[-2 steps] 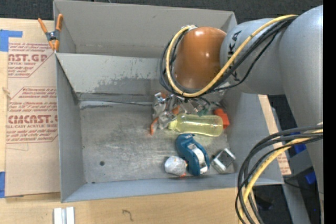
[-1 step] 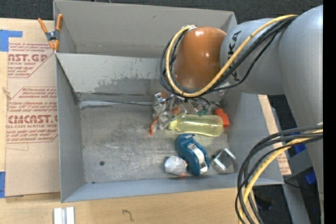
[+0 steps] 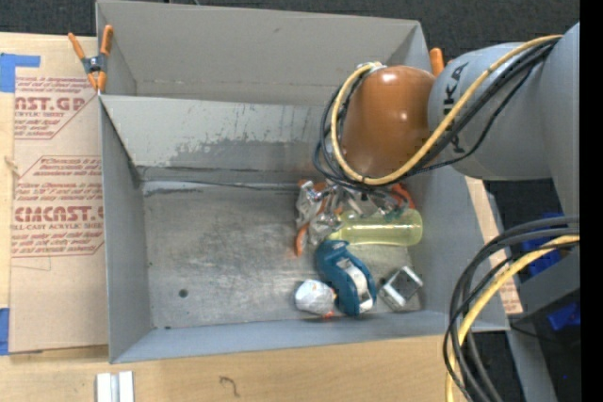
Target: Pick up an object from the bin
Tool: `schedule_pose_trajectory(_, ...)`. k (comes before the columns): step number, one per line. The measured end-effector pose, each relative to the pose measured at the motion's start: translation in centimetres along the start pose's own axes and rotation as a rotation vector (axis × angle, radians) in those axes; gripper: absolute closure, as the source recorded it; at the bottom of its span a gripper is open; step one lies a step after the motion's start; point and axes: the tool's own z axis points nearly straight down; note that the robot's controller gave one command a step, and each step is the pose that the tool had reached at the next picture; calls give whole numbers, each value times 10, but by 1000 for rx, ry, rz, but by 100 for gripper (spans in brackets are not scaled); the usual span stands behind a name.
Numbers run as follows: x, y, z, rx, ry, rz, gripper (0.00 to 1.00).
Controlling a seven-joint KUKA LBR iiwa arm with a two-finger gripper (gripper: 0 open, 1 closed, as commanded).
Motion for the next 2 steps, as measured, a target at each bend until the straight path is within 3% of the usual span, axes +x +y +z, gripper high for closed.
schedule_pose_trajectory(1,27,-29,0,-2,-5,-70,100)
schedule_pose_trajectory(2,-21,-2,3,2,33,-112,0)
